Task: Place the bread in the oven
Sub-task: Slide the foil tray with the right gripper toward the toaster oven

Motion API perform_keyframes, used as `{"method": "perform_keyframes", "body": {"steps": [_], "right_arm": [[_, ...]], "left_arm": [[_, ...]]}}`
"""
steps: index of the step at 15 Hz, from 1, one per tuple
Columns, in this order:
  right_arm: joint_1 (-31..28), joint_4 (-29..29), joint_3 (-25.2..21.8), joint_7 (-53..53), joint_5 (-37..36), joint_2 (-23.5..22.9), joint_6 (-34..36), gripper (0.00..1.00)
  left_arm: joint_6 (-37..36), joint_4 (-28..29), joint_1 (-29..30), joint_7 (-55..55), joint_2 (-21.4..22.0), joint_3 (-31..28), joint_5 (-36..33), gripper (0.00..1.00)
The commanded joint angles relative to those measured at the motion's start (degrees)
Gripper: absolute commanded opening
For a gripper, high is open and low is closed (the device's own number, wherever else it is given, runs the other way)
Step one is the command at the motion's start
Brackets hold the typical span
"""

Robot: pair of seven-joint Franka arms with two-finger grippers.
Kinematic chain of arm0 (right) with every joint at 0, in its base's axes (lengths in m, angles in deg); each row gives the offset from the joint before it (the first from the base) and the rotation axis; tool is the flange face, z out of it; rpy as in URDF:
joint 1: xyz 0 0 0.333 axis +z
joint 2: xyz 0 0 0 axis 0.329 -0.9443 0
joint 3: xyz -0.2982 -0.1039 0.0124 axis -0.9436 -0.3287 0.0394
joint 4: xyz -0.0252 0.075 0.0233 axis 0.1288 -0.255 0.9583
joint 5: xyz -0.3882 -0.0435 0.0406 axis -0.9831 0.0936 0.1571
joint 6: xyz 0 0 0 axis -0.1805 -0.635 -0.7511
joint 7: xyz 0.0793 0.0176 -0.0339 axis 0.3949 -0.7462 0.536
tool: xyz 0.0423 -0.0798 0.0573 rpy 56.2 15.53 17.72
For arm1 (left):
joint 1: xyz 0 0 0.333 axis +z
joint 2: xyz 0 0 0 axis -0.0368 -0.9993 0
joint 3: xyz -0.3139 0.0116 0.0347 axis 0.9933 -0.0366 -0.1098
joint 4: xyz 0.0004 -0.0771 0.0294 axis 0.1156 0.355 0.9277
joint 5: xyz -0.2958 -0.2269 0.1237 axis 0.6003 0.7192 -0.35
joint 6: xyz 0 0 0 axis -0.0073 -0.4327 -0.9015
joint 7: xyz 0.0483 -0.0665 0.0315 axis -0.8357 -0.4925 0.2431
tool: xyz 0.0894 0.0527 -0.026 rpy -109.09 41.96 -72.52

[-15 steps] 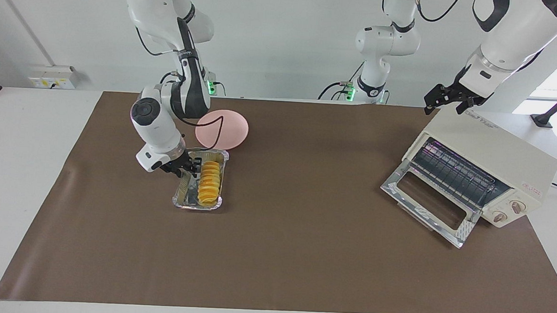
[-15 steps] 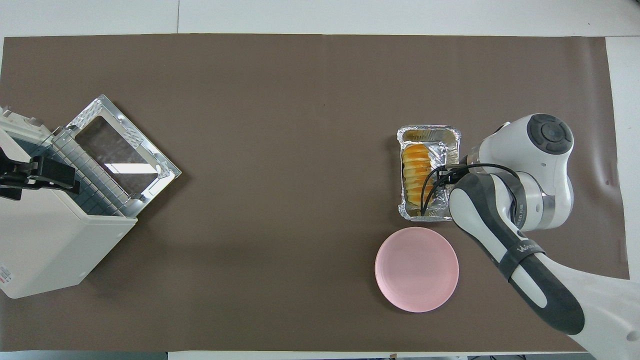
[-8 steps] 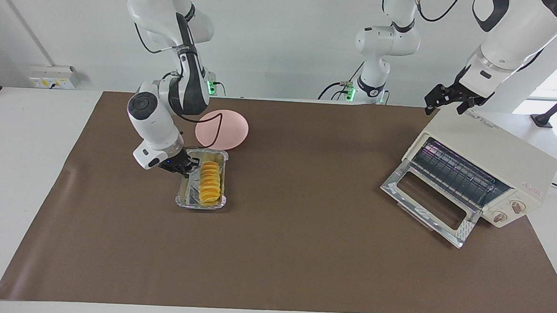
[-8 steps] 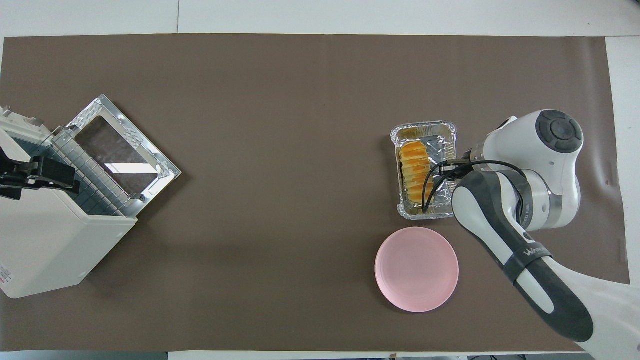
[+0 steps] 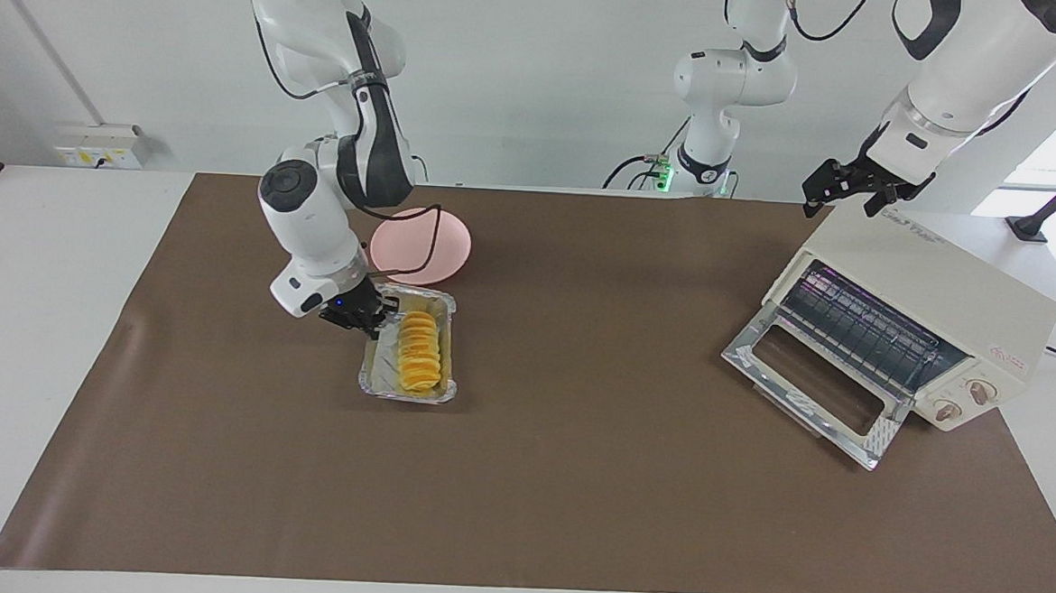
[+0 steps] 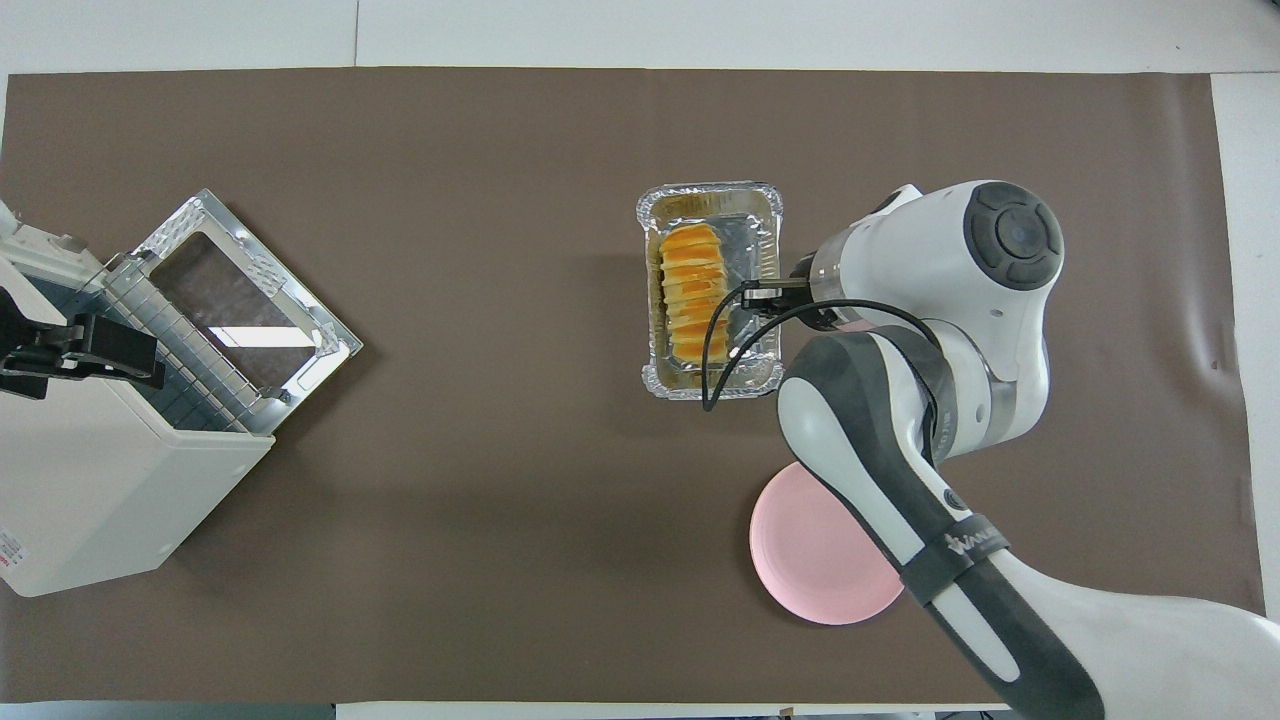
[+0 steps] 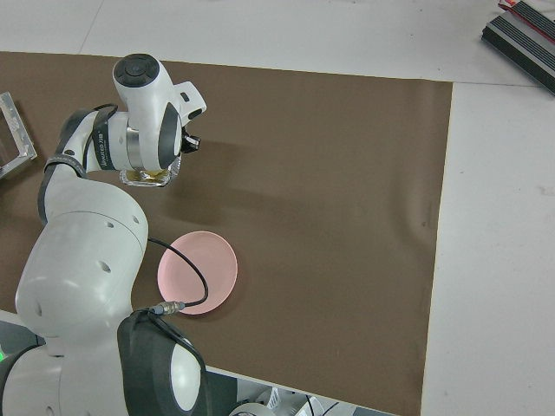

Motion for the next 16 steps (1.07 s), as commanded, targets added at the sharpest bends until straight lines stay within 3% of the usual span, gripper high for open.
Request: {"method": "perform_keyframes", "body": {"steps": [1, 5, 8, 12, 13, 14, 16], "right_arm": [[4.61, 10.77, -0.12, 5.46, 2.05, -8.81, -0.12, 0.0], [9.1, 15.28, -0.21, 8.56, 1.78, -15.25, -1.08, 0.0], [10.25, 13.1, -0.12, 8.56, 1.17, -15.78, -6.86, 0.0], [10.95, 11.77, -0.29, 8.56, 1.17, -15.79, -7.23, 0.0], [10.95, 11.34, -0.29, 8.56, 1.17, -15.7, -7.15, 0.08], [10.95, 11.25, -0.29, 8.56, 1.08, -15.61, -7.06, 0.28], [10.95, 10.89, -0.38, 8.56, 0.99, -15.52, -6.88, 0.37]], "left_arm": [[0.88, 1.33, -0.81, -0.93, 1.62, -0.3, -1.3, 1.0], [0.61, 1.42, -0.81, -0.85, 1.62, -0.3, -1.3, 1.0], [1.58, 1.33, -0.9, 0.29, 1.45, -0.3, -1.3, 1.0], [2.81, 1.42, -1.25, 1.88, 1.36, -0.04, -1.3, 1.0], [2.98, 1.5, -1.77, 1.96, 1.36, -0.04, -1.3, 1.0], [3.07, 1.42, -1.78, 1.88, 1.27, -0.04, -1.3, 1.0], [4.56, 1.5, -2.56, 1.88, 1.18, 0.05, -1.3, 1.0]]}}
